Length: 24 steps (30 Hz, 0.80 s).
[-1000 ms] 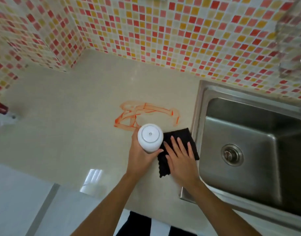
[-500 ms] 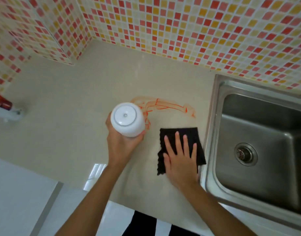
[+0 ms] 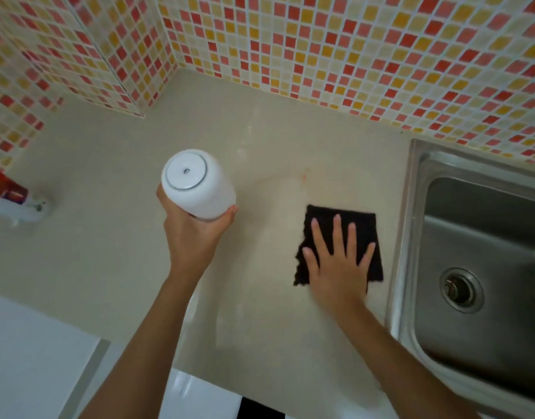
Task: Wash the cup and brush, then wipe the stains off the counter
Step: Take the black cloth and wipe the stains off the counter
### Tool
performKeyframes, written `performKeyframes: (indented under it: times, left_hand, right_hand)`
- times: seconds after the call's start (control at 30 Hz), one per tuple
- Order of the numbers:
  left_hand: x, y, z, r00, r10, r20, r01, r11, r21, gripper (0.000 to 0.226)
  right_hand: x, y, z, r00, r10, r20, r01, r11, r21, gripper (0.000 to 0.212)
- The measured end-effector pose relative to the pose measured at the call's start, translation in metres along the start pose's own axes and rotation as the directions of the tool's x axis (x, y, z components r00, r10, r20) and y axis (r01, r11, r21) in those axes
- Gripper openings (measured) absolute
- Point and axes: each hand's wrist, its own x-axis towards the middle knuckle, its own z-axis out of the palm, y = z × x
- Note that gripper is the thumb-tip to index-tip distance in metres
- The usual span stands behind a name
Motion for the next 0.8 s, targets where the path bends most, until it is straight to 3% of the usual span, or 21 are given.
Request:
performKeyframes:
  times: [0.1, 0.2, 0.27, 0.37, 0.43, 0.5, 0.63, 0.73, 0.8]
  left_hand:
    - [0.008, -0.001, 0.002, 1.000, -0.014, -0.022, 0.014, 1.000, -0.016, 0.101]
    - [0.012, -0.004, 0.006, 1.000, -0.008, -0.020, 0.008, 1.000, -0.005, 0.100]
    - [0.012, -0.006, 0.009, 1.000, -0.008, -0.013, 0.008, 1.000, 0.007, 0.100]
    - [0.014, -0.008, 0.015, 1.000, -0.011, 0.015, 0.011, 1.000, 0.005, 0.099]
    - [0.016, -0.010, 0.018, 0.999, -0.013, 0.032, 0.013, 1.000, -0.004, 0.098]
    - [0.018, -0.011, 0.019, 1.000, -0.017, 0.025, 0.018, 1.000, -0.009, 0.099]
    - [0.023, -0.005, 0.021, 0.999, -0.015, 0.033, 0.015, 1.000, -0.006, 0.100]
    - [0.021, -0.002, 0.024, 0.999, 0.010, 0.047, -0.010, 1.000, 0.001, 0.102]
    - [0.019, -0.002, 0.025, 0.998, 0.017, 0.054, -0.017, 1.000, 0.004, 0.102]
  right_hand:
    - [-0.025, -0.058, 0.013, 0.990, -0.137, -0.024, 0.138, 0.988, 0.066, 0.057]
    - [0.056, -0.096, 0.011, 0.965, -0.262, -0.024, 0.263, 0.960, 0.098, 0.054]
    - [0.126, -0.078, 0.002, 0.982, -0.182, 0.055, 0.175, 0.978, 0.111, 0.054]
    - [0.168, -0.011, -0.009, 0.991, 0.060, 0.118, -0.071, 0.993, 0.093, 0.054]
    - [0.137, 0.024, -0.012, 0.985, 0.146, 0.094, -0.155, 0.984, 0.092, 0.054]
    - [0.073, 0.018, -0.005, 0.984, 0.177, 0.029, -0.178, 0.983, 0.049, 0.056]
    - [-0.001, -0.065, 0.013, 1.000, -0.004, -0.012, 0.005, 0.997, 0.071, 0.059]
    - [0.066, -0.096, 0.013, 0.987, -0.160, -0.008, 0.160, 0.982, 0.099, 0.057]
    - [0.131, -0.083, 0.003, 0.987, -0.151, 0.054, 0.145, 0.983, 0.114, 0.057]
